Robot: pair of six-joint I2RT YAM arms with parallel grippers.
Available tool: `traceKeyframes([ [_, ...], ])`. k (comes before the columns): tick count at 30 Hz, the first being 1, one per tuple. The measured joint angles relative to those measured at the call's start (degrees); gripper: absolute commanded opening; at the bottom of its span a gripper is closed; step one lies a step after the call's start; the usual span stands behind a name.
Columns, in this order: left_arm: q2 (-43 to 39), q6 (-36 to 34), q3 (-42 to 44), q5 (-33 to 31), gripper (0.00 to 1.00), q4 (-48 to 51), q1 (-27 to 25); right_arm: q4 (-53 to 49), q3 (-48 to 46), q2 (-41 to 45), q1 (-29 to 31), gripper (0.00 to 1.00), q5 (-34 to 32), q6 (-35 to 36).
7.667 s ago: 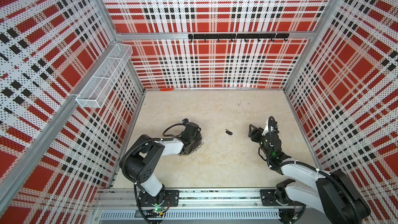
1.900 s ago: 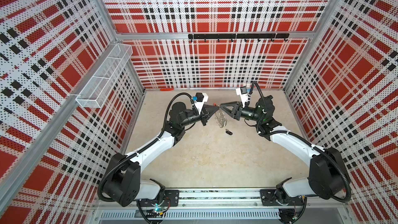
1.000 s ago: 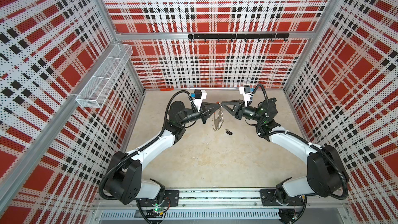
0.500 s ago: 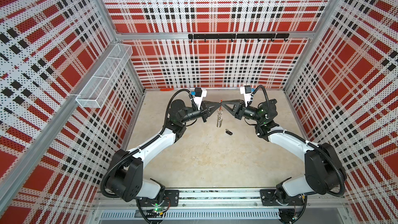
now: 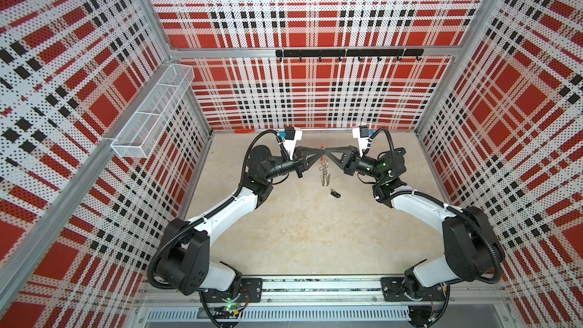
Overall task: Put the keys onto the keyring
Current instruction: 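Open the left gripper and draw it back while the right gripper holds the plate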
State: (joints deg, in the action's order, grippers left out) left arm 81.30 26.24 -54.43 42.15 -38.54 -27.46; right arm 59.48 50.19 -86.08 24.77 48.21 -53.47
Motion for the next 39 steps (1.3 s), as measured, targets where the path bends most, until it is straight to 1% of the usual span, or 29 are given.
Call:
traceKeyframes([
  [1, -0.48, 0.79, 0.5, -1.75, 0.06, 0.0, -0.39, 1.18, -0.26, -0.2, 0.04, 0.0, -0.37, -0.68],
  [3, -2.54, 2.56, 2.58, -5.64, 0.12, -0.09, -1.22, 4.33, -0.68, -1.25, 0.66, 0.0, -0.7, -2.64],
  [5, -5.18, 3.87, 5.01, -10.38, 0.14, -0.11, -1.44, 7.98, -0.85, -2.75, 1.01, 0.0, -1.01, -5.31],
  [7, -7.89, 4.5, 6.88, -15.54, 0.25, -0.5, -1.36, 11.69, -0.9, -4.46, 1.31, 0.0, -1.09, -8.31],
  [8, -9.27, 4.81, 7.69, -18.67, 0.28, -0.68, -1.4, 14.14, -0.9, -5.44, 1.33, 0.0, -1.11, -9.97],
  [11, -12.48, 6.56, 9.51, -25.66, 0.31, -1.33, -1.4, 20.37, -0.9, -8.0, 1.36, 0.0, -1.92, -14.43],
  [14, -13.33, 8.35, 10.49, -28.33, 0.33, -2.32, -0.72, 24.13, -0.9, -9.31, 1.66, 0.0, -3.45, -17.27],
  [18, -12.37, 10.08, 11.87, -29.33, 0.34, -4.5, -1.01, 27.41, -1.44, -9.38, 2.27, 0.0, -6.47, -18.82],
  [22, -9.88, 10.99, 12.09, -28.85, 0.35, -8.2, -2.97, 28.35, -2.62, -9.31, 3.32, 0.0, -9.75, -19.47],
  [31, -5.81, 14.73, 13.2, -24.92, 0.25, -20.98, -5.6, 28.37, -3.78, -8.44, 4.66, 0.0, -15.63, -19.45],
  [35, -3.78, 16.55, 13.25, -23.63, 0.24, -24.96, -5.84, 28.39, -3.96, -7.67, 4.98, 0.0, -17.4, -19.26],
  [39, -2.32, 17.59, 13.2, -22.8, 0.24, -26.62, -6.12, 28.39, -3.96, -7.65, 5.16, 0.0, -17.62, -19.23],
])
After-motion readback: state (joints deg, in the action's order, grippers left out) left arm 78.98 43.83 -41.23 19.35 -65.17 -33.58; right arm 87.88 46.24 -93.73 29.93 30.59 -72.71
